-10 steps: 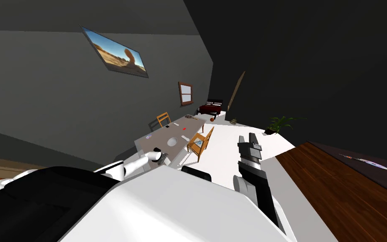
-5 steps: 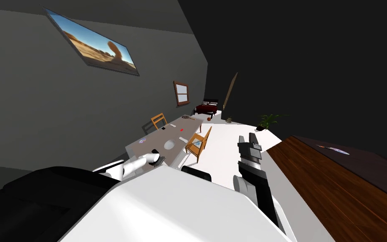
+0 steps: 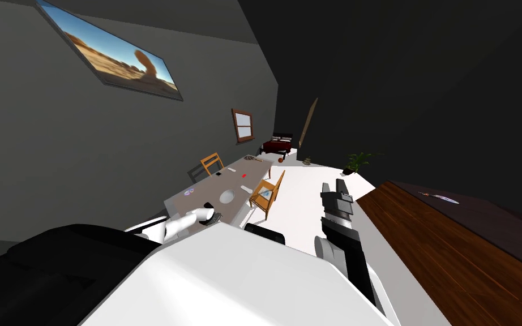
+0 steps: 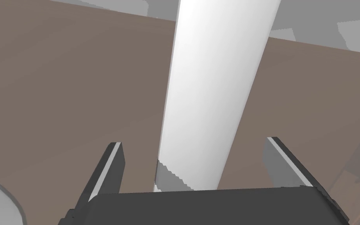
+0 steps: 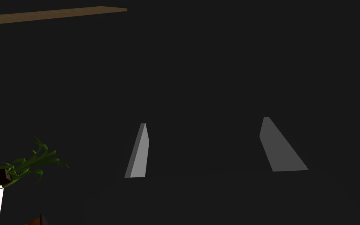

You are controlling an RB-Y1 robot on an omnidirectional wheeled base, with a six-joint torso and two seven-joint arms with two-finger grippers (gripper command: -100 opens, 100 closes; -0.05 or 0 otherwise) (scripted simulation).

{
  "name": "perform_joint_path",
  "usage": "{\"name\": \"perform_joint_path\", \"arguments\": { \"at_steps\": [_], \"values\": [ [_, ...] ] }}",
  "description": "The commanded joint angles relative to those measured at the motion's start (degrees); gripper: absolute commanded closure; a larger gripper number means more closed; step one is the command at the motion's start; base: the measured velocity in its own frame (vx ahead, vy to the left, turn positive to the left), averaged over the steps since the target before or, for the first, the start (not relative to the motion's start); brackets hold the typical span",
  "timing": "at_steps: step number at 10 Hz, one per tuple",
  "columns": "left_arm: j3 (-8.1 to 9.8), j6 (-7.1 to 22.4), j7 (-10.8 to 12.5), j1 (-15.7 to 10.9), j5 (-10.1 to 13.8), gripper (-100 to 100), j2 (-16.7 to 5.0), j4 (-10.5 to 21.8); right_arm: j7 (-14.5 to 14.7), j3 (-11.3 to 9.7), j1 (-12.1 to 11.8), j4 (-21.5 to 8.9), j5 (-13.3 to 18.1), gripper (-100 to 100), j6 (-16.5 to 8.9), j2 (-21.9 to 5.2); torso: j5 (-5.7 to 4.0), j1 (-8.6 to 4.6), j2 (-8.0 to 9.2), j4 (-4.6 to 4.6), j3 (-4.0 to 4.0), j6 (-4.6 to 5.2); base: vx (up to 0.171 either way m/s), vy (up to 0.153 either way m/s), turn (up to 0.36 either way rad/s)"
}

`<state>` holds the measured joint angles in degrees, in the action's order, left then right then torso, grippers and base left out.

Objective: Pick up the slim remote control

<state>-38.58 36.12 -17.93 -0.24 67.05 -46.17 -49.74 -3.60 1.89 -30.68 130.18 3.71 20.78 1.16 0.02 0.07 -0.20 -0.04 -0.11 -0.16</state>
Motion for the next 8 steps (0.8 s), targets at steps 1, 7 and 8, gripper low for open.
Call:
{"name": "perform_joint_path", "arguments": {
  "at_steps": [1,7,8],
  "values": [
    [0.52,-0.7,-0.3,-0.2,-0.9,-100,1.8,1.8,0.0,0.0,0.0,0.0,0.0,0,0.0,0.0,0.00,0.00,0.00,0.00,0.00,0.00,0.008,0.046,-0.017],
    [1.46,-1.8,0.5,0.4,-3.7,100,4.4,3.1,0.0,0.0,0.0,0.0,0.0,0,0.0,0.0,0.00,-0.05,0.01,0.04,0.02,0.03,0.007,0.030,-0.011],
    [1.42,-1.8,0.4,0.4,-3.7,100,4.4,3.0,0.0,0.0,0.0,0.0,0.0,0,0.0,0.0,0.01,-0.05,0.01,0.03,0.02,-0.02,0.000,0.000,0.000]
  ]
}}
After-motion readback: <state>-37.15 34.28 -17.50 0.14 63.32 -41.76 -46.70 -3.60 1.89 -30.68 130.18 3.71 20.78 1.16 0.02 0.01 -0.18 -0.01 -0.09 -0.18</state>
